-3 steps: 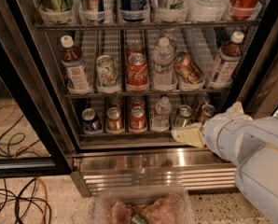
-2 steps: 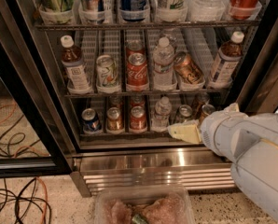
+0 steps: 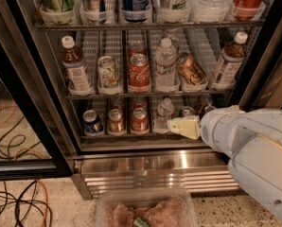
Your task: Pick orange can from middle shelf of fridge
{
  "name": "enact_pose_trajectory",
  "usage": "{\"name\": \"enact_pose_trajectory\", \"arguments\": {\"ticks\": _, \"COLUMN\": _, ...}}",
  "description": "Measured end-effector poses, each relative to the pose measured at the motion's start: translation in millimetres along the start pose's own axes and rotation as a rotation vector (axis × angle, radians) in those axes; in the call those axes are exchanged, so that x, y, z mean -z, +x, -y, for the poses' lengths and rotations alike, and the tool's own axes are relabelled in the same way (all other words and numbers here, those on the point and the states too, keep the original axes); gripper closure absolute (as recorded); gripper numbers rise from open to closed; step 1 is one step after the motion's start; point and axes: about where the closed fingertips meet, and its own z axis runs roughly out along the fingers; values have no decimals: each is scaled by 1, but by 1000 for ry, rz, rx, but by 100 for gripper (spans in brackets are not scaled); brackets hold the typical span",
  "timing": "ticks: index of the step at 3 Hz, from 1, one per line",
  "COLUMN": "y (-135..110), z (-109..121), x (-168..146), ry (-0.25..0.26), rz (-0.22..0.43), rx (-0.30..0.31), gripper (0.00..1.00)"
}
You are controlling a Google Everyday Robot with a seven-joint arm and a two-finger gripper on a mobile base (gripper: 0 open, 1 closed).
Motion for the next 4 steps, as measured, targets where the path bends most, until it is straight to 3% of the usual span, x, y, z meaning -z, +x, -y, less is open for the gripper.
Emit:
{"name": "enact_pose_trajectory", "arguments": {"ticks": 1, "y": -2, "z": -4, "x": -7, "ry": 2, "rz": 2, "rx": -45, "gripper": 0}}
{"name": "enact_pose_trajectory", "arguments": {"ticks": 2, "y": -2, "z": -4, "x": -7, "ry": 2, "rz": 2, "rx": -45, "gripper": 0}}
{"name": "enact_pose_trajectory", "arguments": {"ticks": 3, "y": -6, "z": -2, "x": -2, "ry": 1, "rz": 22, "rx": -89, "gripper": 11}}
{"name": "enact_pose_trajectory", "arguments": {"ticks": 4, "y": -9, "z": -2, "x": 0, "ry": -4, "rz": 35, "rx": -140, "gripper": 29}}
